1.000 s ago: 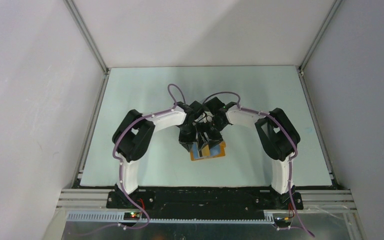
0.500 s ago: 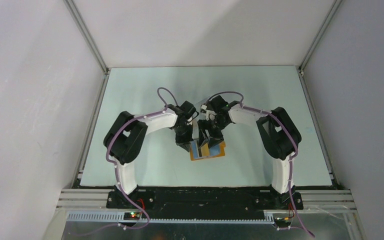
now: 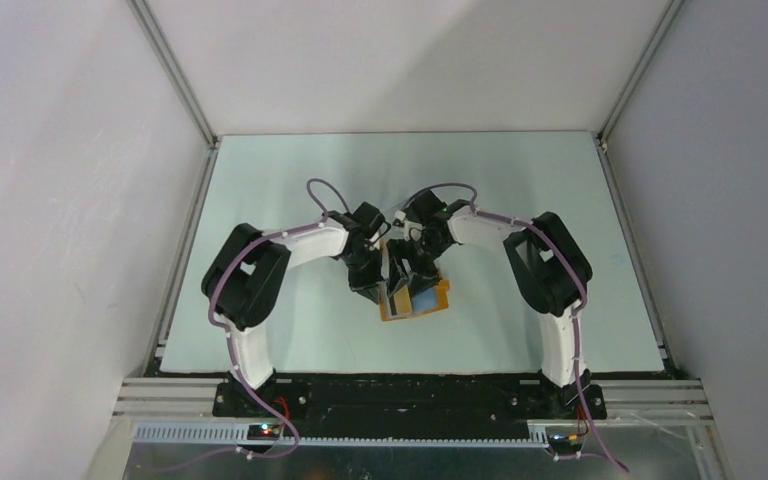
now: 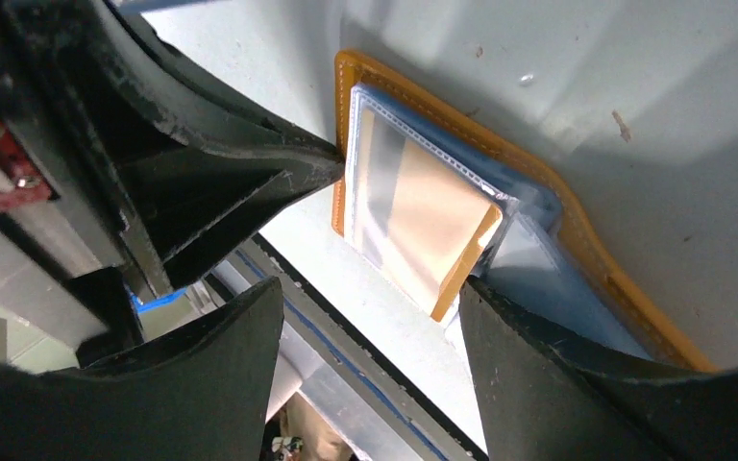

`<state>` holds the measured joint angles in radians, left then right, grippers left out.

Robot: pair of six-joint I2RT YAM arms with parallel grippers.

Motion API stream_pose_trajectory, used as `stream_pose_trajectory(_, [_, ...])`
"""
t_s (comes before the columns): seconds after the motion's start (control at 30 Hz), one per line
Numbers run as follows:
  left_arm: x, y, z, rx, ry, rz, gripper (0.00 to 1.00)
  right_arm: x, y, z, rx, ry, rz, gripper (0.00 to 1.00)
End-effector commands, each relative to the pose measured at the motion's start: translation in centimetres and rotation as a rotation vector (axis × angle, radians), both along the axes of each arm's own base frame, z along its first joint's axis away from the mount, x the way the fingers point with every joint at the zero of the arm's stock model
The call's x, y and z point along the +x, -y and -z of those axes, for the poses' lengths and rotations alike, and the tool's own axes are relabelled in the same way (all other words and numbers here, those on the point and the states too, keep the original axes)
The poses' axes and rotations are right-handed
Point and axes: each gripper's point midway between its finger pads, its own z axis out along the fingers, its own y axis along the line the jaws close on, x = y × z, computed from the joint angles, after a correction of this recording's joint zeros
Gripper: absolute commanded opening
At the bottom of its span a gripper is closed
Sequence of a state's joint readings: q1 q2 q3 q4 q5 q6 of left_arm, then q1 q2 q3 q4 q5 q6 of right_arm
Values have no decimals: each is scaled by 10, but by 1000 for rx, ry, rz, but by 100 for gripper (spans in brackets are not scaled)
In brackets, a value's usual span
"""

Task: Put the credit cards into the card holder
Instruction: Insert the credit card into the card holder.

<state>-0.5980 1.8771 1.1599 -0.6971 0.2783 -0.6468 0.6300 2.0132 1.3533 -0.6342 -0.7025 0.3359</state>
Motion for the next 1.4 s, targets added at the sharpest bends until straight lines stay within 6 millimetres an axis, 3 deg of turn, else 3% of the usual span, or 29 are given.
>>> stream_pose_trajectory(0.0, [15, -5, 13, 22, 64, -28, 0, -11, -20, -11, 31, -23, -61, 71])
stream_pose_trajectory(0.3, [15, -7, 10, 23, 76, -31, 0, 6, 4, -16, -107, 116, -15, 71])
stream_pose_trajectory(0.57, [17, -10, 7, 23, 86, -35, 0, 4, 3, -19, 30, -1, 35, 64])
stream_pose_trajectory(0.8, [18, -8, 4, 11, 91, -27, 0, 9, 5, -2, 78, -84, 82, 62])
stream_pose_trajectory(1.17, [26, -5, -20, -27, 164, -20, 0, 8, 8, 0, 161, -173, 99, 42])
stream_pose_trajectory(1.37, [30, -3, -44, -87, 213, -37, 10, 4, 12, 3, 153, -176, 95, 33])
